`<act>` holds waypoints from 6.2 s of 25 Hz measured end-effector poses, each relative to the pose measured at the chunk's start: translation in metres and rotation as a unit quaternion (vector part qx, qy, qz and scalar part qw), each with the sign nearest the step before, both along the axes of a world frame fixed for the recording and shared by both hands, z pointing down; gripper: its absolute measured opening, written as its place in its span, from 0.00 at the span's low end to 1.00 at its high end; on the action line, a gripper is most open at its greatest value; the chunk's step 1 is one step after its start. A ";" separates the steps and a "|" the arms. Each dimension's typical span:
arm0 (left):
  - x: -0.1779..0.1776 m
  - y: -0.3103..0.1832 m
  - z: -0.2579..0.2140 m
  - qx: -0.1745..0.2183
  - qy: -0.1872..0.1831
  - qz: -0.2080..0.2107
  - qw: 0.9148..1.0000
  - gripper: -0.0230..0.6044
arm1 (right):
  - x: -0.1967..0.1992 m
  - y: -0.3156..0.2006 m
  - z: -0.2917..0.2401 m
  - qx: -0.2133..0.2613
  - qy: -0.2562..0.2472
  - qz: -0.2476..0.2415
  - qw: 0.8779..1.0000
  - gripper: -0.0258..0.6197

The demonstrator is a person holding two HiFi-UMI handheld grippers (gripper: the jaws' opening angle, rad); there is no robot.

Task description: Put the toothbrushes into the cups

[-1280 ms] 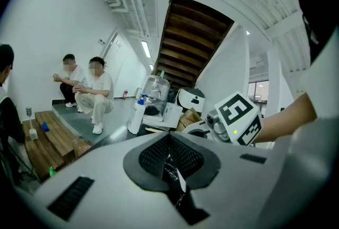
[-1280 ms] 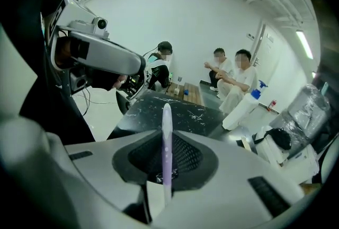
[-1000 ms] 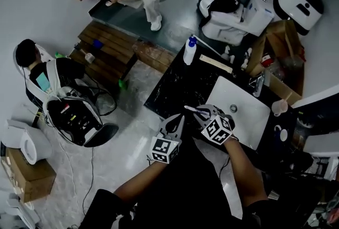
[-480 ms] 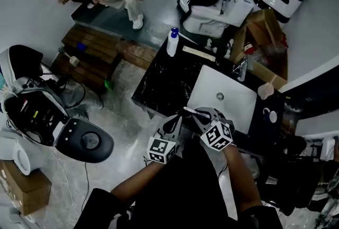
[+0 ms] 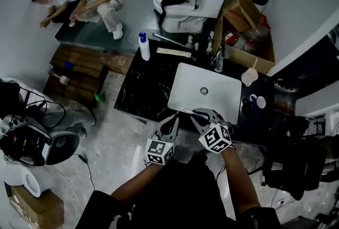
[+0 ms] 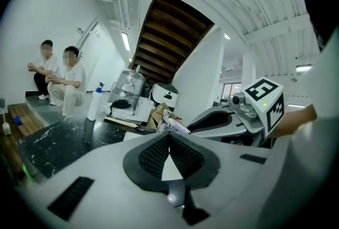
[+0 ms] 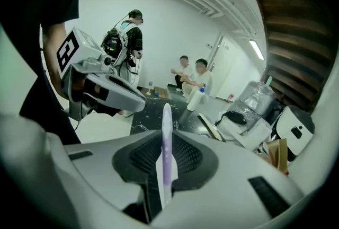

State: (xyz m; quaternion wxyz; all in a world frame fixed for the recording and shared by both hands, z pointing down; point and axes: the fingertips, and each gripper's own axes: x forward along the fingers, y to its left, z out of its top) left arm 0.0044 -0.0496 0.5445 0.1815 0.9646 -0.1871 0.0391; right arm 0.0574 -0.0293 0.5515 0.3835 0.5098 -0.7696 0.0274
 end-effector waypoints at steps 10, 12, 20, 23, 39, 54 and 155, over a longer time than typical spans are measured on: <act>0.091 0.066 -0.008 0.014 -0.006 0.070 0.997 0.06 | 0.082 0.071 -0.036 0.094 -0.052 0.075 0.991 0.15; 0.112 0.078 -0.009 0.014 -0.010 0.078 0.997 0.06 | 0.103 0.083 -0.041 0.104 -0.064 0.089 0.989 0.15; 0.202 0.141 -0.020 0.028 -0.013 0.118 0.993 0.06 | 0.180 0.150 -0.041 0.130 -0.117 0.136 0.975 0.15; 0.233 0.162 -0.020 0.031 -0.018 0.129 0.991 0.06 | 0.210 0.171 -0.039 0.143 -0.127 0.154 0.969 0.15; 0.339 0.248 -0.020 0.062 -0.032 0.158 0.985 0.06 | 0.333 0.256 -0.042 0.240 -0.278 0.239 0.899 0.15; 0.398 0.215 -0.025 0.052 -0.005 0.179 0.982 0.06 | 0.399 0.225 -0.068 0.294 -0.310 0.292 0.856 0.15; 0.385 0.191 -0.026 0.012 0.010 0.131 0.991 0.06 | 0.371 0.215 -0.047 0.258 -0.284 0.347 0.856 0.07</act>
